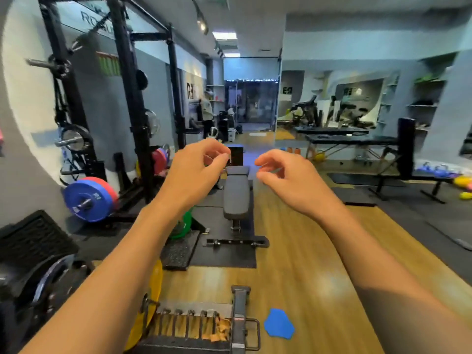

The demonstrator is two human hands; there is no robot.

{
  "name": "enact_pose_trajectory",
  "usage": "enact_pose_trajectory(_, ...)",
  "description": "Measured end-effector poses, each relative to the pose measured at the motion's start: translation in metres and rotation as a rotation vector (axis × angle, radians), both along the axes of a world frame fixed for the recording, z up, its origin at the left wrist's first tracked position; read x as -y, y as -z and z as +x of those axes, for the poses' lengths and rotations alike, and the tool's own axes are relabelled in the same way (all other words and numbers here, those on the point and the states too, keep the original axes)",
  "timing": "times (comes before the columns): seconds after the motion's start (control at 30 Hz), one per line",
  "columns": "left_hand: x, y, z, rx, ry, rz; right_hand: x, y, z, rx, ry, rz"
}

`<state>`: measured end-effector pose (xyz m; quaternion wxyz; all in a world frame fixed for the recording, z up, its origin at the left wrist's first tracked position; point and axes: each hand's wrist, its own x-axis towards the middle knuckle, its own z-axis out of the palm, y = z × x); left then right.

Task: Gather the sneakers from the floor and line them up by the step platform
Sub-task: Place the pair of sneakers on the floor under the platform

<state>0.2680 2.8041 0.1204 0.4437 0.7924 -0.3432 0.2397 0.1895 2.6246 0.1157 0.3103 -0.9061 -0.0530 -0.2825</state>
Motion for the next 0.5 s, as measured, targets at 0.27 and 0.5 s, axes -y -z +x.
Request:
enact_pose_trajectory(0.27,0.257,0.007,-0.110,-0.048,0.381,-0.005,0.203,0.004,-0.168,0.001,0.389,-0.016)
enact_pose_trajectory(0.5,0.441,0.009,-0.180,-0.016,0.664,0.027,0.343,0.017,-0.271,0.028,0.680,0.066)
